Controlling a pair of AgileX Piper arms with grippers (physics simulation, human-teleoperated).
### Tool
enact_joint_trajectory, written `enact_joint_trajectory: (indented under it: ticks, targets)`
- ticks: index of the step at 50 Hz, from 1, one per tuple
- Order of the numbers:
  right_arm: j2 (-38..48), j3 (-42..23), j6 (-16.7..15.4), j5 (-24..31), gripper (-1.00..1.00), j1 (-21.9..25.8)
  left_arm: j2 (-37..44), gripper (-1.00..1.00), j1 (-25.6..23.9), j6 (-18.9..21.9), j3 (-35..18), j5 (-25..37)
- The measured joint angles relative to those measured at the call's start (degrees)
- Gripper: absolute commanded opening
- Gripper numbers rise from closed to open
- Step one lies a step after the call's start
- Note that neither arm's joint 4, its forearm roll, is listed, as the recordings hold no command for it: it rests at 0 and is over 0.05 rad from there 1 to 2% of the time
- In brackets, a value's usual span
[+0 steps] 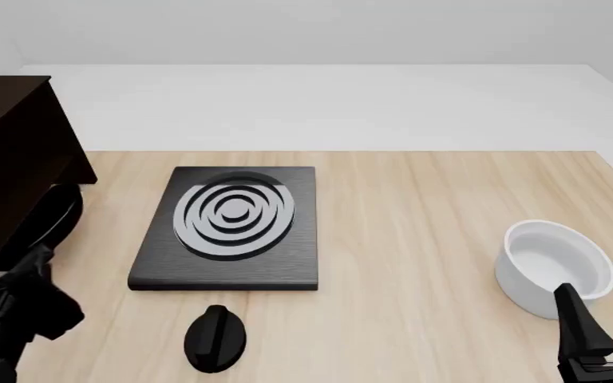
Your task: Put the frying pan under the cabinet shelf.
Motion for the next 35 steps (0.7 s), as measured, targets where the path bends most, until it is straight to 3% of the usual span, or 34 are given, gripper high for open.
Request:
enact_joint_trajectory:
  ticks: [35]
  targets:
    - [0.0,0.0,0.0,0.0,1.00,0.0,10.3,-1.00,4.9,3.2,-7.3,-0.1]
